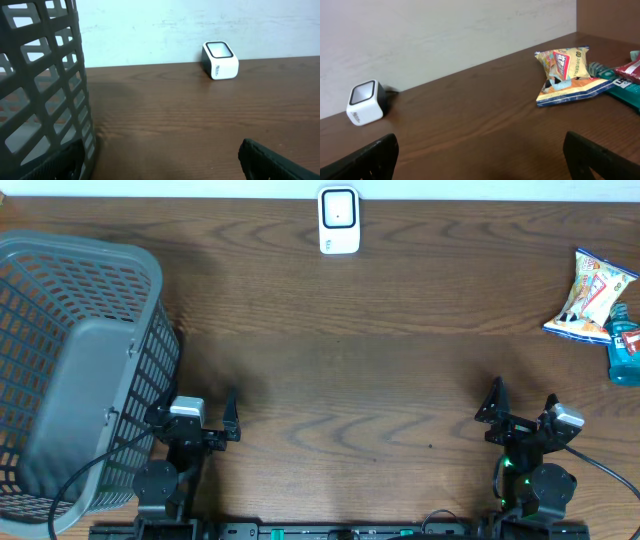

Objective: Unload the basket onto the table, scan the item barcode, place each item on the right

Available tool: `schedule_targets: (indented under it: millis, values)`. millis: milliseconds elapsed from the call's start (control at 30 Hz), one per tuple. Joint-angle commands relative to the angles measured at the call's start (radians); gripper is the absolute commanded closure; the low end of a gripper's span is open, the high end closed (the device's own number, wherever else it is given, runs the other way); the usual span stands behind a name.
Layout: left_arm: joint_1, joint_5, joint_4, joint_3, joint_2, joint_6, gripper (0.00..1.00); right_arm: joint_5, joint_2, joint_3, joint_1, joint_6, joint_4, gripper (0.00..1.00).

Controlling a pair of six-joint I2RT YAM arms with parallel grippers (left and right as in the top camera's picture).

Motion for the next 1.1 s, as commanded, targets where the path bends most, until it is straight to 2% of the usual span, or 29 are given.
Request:
schedule_targets:
  millis: [0,1067]
  values:
    - [-0.002,-0.01,-0.018,-0.028,-0.01,-0.001,0.02,0.016,-0.005,-0.001,0.003,0.013,-0.004,0.01]
    - [0.018,-0.009,-0.015,-0.028,-0.007,-0.001,0.02,0.016,-0.005,0.0,0.003,0.013,-0.004,0.01]
